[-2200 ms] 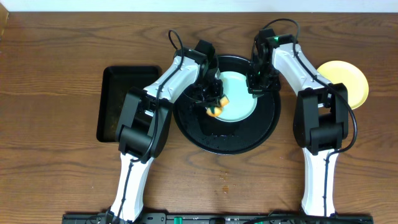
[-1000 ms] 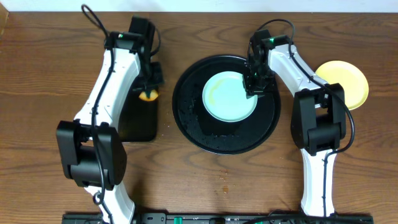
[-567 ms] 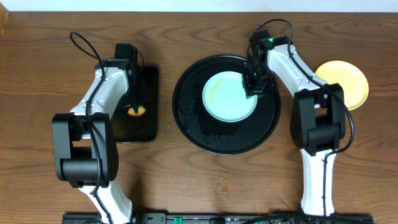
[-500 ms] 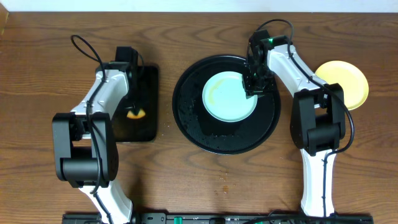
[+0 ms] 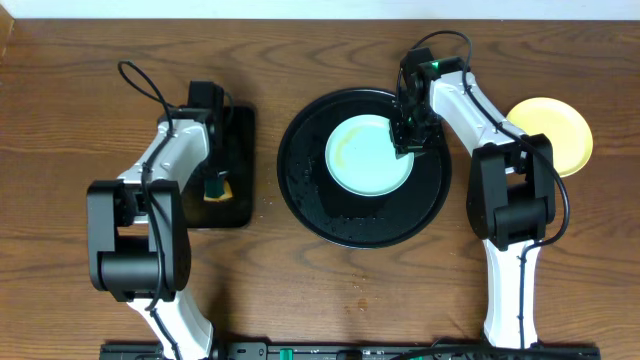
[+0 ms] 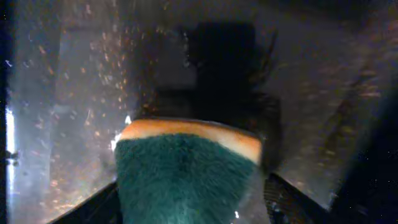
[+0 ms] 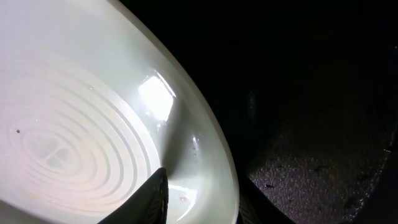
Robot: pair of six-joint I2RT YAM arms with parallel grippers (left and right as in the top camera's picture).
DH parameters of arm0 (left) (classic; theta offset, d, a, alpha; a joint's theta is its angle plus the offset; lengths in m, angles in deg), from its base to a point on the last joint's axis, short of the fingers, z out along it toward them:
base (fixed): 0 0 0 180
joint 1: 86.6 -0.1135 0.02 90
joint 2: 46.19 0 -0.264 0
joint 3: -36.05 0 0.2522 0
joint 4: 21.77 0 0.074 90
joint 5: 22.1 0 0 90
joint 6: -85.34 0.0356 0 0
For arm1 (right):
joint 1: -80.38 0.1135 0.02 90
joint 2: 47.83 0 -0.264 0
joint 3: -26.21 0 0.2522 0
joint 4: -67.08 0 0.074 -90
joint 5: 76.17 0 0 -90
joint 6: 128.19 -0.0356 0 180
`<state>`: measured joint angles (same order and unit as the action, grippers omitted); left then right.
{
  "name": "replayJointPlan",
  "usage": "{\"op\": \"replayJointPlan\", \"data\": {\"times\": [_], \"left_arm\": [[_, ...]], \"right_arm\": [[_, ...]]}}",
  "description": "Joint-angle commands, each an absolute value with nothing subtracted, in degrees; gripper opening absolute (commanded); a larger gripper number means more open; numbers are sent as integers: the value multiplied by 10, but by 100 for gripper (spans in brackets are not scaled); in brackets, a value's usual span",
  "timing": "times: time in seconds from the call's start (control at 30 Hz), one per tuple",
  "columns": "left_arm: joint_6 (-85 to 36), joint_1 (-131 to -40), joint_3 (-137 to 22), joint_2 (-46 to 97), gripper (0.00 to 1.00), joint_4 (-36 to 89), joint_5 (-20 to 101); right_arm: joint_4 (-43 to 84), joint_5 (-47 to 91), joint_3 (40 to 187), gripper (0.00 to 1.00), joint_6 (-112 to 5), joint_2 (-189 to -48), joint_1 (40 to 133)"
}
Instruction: Clean dirty plates on tray and stack at the side
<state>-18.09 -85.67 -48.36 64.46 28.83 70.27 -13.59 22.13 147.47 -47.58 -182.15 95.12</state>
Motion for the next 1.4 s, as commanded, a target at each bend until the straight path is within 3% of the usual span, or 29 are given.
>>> {"op": "replayJointPlan", "data": {"times": [0.0, 0.1, 0.13, 0.17, 0.2, 0.23, 0.3, 0.43, 0.5, 0.53, 0.6, 0.63, 0.67, 0.7, 0.77, 0.8, 0.9, 0.97, 1.37], "left_arm": [[-178, -857, -451, 650, 44, 272, 733], [-178, -857, -445, 650, 10, 263, 735], [-178, -857, -445, 650, 8, 261, 735], [-178, -857, -445, 650, 10, 259, 735], [-178, -857, -445, 650, 23, 259, 735], [-178, -857, -445, 650, 53, 264, 735], [-181, -857, -445, 650, 50, 276, 735], [-190, -857, -445, 650, 14, 311, 730], [-196, -857, -445, 650, 9, 323, 730], [-196, -857, -445, 650, 11, 328, 729], [-196, -857, -445, 650, 50, 334, 729], [-196, -857, -445, 650, 58, 338, 729], [-198, -857, -445, 650, 58, 343, 729], [-198, -857, -445, 650, 50, 348, 729], [-198, -857, -444, 650, 23, 354, 728], [-198, -857, -443, 650, 19, 354, 729], [-198, -857, -438, 650, 19, 345, 729], [-198, -857, -437, 650, 8, 336, 728], [-180, -857, -482, 520, 7, 293, 729]], "right_arm": [[-133, 214, 1459, 31, -469, -1846, 958], [-132, 214, 1459, 31, -469, -1846, 958], [-132, 214, 1459, 31, -469, -1846, 958], [-132, 214, 1459, 31, -469, -1846, 958], [-132, 214, 1459, 31, -469, -1846, 958], [-132, 214, 1459, 31, -469, -1846, 958], [-132, 214, 1459, 31, -469, -1846, 958], [-132, 214, 1459, 31, -469, -1846, 958], [-132, 214, 1459, 31, -469, -1846, 958], [-132, 214, 1459, 31, -469, -1846, 958], [-132, 214, 1459, 31, -469, -1846, 958], [-132, 214, 1459, 31, -469, -1846, 958], [-132, 214, 1459, 31, -469, -1846, 958], [-132, 214, 1459, 31, -469, -1846, 958], [-132, 214, 1459, 31, -469, -1846, 958], [-132, 214, 1459, 31, -469, -1846, 958], [-132, 214, 1459, 31, -469, -1846, 958], [-132, 214, 1459, 31, -469, -1846, 958], [-130, 214, 1459, 30, -469, -1846, 958]]}}
